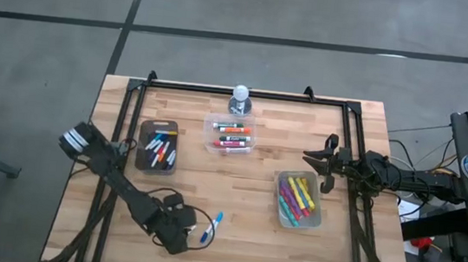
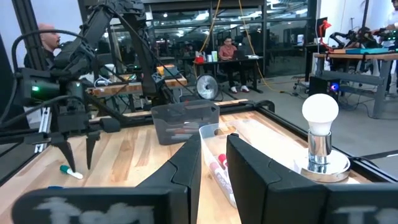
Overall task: Pick & Place Markers
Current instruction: Put the green mini marker into the transparent black bin
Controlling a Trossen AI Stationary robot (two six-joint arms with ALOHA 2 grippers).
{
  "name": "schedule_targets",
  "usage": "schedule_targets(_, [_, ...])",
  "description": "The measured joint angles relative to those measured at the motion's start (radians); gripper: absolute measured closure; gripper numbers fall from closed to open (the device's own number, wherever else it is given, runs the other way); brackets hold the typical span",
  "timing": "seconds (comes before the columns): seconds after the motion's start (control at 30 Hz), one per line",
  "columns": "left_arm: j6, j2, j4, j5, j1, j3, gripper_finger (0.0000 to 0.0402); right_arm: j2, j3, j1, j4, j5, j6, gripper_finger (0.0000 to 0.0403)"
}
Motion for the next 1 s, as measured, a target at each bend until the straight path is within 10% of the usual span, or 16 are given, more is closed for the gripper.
schedule_targets(0.73, [0.041,-0.056,-0.020,-0.028,0.005,0.005,0.0275,0.000,0.000,0.000,0.000,0.000,0.000,0.0335])
schedule_targets(1.0, [0.395,-0.075,-0.041,0.075,-0.062,0.039,0.0275,0.000,0.000,0.000,0.000,0.000,0.001,0.0335])
